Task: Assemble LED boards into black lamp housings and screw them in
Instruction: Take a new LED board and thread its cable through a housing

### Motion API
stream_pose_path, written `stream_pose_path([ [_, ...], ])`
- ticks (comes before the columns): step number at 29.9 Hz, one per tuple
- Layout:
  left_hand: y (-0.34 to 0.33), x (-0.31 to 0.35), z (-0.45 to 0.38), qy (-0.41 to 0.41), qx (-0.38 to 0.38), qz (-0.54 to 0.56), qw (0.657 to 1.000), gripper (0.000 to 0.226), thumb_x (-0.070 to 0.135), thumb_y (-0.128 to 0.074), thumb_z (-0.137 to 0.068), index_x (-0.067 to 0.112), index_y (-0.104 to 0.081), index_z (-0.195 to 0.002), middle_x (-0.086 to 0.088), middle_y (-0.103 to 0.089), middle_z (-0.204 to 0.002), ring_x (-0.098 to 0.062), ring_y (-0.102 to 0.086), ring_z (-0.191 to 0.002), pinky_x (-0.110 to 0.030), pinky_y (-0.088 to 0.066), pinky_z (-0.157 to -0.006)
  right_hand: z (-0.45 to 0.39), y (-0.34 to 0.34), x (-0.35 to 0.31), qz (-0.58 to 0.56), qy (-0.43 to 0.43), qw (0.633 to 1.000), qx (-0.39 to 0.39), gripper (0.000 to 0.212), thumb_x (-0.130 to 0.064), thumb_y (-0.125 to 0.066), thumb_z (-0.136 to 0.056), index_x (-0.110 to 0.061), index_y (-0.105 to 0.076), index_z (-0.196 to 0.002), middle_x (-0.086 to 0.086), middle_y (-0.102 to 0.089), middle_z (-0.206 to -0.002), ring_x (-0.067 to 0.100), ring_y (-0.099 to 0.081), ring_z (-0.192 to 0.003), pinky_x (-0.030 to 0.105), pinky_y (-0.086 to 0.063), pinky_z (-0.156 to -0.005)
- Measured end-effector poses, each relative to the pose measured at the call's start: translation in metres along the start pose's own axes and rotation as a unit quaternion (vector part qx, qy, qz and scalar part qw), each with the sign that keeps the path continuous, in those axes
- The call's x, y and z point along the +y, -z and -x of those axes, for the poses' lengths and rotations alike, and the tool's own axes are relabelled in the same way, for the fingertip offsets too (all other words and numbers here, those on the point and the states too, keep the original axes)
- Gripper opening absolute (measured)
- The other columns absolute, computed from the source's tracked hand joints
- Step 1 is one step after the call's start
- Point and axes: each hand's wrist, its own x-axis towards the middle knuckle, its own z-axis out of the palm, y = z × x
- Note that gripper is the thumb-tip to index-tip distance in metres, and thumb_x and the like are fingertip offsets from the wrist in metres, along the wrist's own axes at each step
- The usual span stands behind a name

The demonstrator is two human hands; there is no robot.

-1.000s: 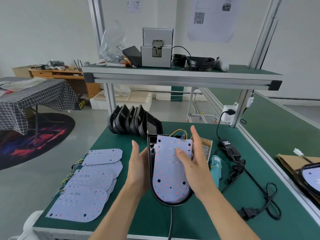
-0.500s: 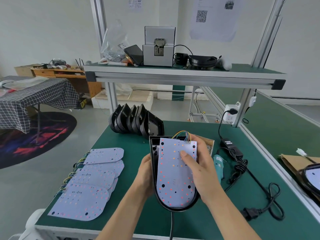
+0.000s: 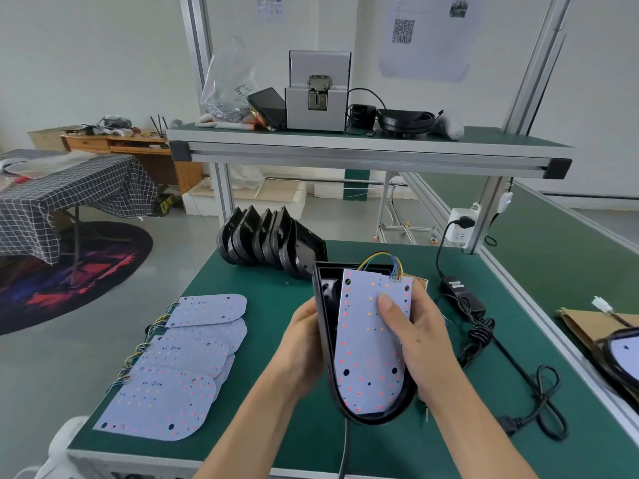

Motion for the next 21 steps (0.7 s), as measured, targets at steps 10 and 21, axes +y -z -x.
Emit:
stream_pose_path([
  [10,-0.005,0.005,0.005,-0.037,-0.061,0.003,0.997,0.017,0.021,-0.069,-0.084,0.013,-0.081,-0.093,-0.009,-0.078,-0.092,-0.019,-0.074,-0.075,-0.03,-0.059,-0.069,0.011,0.01,0.004,-0.059,0.013,0.998,0.015,0.021,-0.023,-0.07,-0.088,-0.015,-0.073,-0.107,0.008,-0.077,-0.101,0.018,-0.073,-0.083,0.027,-0.059,-0.07],
  [21,-0.009,0.009,0.007,-0.012,-0.076,-0.012,0.997,0.027,0.029,-0.064,-0.09,0.013,-0.081,-0.103,-0.01,-0.078,-0.106,-0.021,-0.074,-0.093,-0.031,-0.058,-0.083,0.011,0.008,0.014,-0.083,0.013,0.996,0.032,0.034,-0.04,-0.078,-0.075,-0.023,-0.078,-0.105,0.002,-0.077,-0.096,0.012,-0.072,-0.076,0.024,-0.058,-0.064],
])
